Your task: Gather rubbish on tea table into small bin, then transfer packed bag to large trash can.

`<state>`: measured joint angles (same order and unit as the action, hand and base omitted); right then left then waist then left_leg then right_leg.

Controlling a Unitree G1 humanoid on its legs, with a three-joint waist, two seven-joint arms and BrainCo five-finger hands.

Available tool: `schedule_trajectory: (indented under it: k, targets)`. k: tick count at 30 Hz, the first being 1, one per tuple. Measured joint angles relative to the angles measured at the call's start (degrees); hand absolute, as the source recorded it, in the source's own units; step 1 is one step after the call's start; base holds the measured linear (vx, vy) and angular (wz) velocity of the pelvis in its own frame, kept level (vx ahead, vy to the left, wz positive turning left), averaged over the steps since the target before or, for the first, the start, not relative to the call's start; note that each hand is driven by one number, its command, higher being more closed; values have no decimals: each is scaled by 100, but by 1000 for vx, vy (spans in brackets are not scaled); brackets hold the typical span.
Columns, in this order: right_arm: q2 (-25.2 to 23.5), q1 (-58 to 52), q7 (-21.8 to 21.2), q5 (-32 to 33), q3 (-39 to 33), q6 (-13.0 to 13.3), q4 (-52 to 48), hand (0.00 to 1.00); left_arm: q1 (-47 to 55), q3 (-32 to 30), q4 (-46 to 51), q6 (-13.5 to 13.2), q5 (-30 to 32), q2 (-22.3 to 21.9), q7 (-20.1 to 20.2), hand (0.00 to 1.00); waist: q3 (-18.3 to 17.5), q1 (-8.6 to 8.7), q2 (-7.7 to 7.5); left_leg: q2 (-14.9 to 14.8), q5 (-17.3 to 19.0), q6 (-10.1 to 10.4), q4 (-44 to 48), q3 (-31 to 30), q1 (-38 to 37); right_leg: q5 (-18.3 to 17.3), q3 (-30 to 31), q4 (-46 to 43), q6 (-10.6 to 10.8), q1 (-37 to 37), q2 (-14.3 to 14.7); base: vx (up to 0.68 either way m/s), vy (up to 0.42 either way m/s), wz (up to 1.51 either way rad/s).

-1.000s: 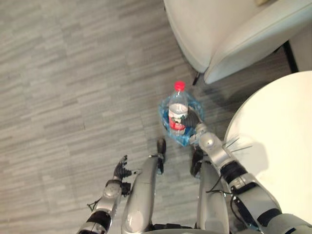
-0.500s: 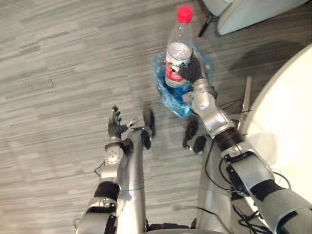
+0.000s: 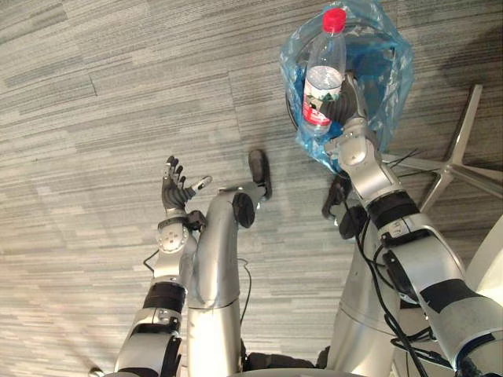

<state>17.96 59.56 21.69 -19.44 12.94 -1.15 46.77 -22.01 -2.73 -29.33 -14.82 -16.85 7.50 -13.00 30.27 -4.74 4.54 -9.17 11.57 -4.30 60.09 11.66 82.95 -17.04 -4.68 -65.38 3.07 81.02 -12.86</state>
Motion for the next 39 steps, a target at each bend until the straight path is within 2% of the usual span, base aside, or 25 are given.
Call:
schedule_trajectory:
  k: [2, 3, 7, 13, 18, 21, 24, 29, 32, 37, 38, 39]
  targets:
    - [-43, -2, 161, -71, -188, -72, 35, 100, 0, 2, 0, 0, 0, -1, -56, 0, -2, 38, -3, 3, -59, 11, -88, 2, -32, 29, -16, 74, -21, -27, 8, -70, 11, 2]
    - [-67, -5, 234, -88, -305, -103, 44, 0, -1, 0, -46, -6, 1, -2, -106, 0, -3, 75, -5, 7, -103, 10, -158, 6, -81, 57, -24, 129, -30, -67, 15, -62, 12, 0]
    - [-121, -8, 450, -83, -575, -163, 9, 0, 0, -4, -113, -8, 3, -75, -202, 0, -11, 75, -21, 3, -171, 81, -355, 16, -257, 150, -33, 311, -55, -216, 66, -62, 13, -3]
    - [-240, -56, 460, -84, -568, -157, -416, 0, -1, -55, -180, -4, 8, -98, -212, 0, -12, 81, -22, -68, -226, 63, -427, 17, -375, 235, -81, 450, -112, -359, 129, -51, 16, -6]
    - [-299, -547, 433, -252, -306, -84, -1246, 0, 1, -75, -255, 55, 23, -70, -195, 0, -86, 100, -169, -88, -223, 69, -467, 29, -536, 251, -56, 498, -100, -508, 178, -47, 18, -3]
    - [-340, -965, 301, -603, -48, 58, -1429, 0, 3, -75, -344, 61, 63, -63, -172, 0, -179, 122, -343, -108, -213, 102, -560, 67, -698, 274, -46, 605, -105, -641, 201, -42, 11, -7]
    - [-342, -1214, 99, -1042, 172, 101, -1448, 0, 3, -73, -383, 56, 104, -61, -77, 0, -241, 190, -455, -150, -212, 105, -602, 75, -761, 283, -62, 707, -105, -732, 243, -57, 14, -8]
    - [-345, -1332, -95, -1614, 354, 108, -1208, 0, 1, -72, -395, 49, 172, -54, -66, 0, -242, 242, -456, -161, -213, 106, -636, 90, -781, 303, -70, 768, -83, -770, 249, -49, 20, -1]
    - [-408, -1306, -320, -1937, 398, 87, -589, 0, -7, -65, -411, 45, 171, -58, -26, 0, -242, 235, -456, -119, -257, 153, -751, 93, -782, 303, -86, 811, -84, -751, 224, -41, 4, 8]
    - [-458, -1179, -332, -2124, 396, 15, 86, 0, -75, -60, -458, -1, 167, -58, 33, 0, -241, 209, -455, -61, -289, 173, -813, 89, -706, 313, -92, 806, -62, -652, 175, -32, 8, 7]
    - [-444, -1086, -364, -2164, 387, -51, 289, 100, -125, -61, -467, -25, 162, -46, 33, 0, -241, 200, -455, -44, -289, 173, -806, 85, -625, 313, -90, 789, -62, -573, 158, -33, 19, 4]
    - [-437, -1040, -408, -2165, 387, -61, 372, 100, -154, -61, -475, -38, 158, -43, 33, 0, -241, 194, -455, -39, -289, 173, -798, 81, -591, 312, -90, 776, -62, -540, 153, -34, 21, 6]
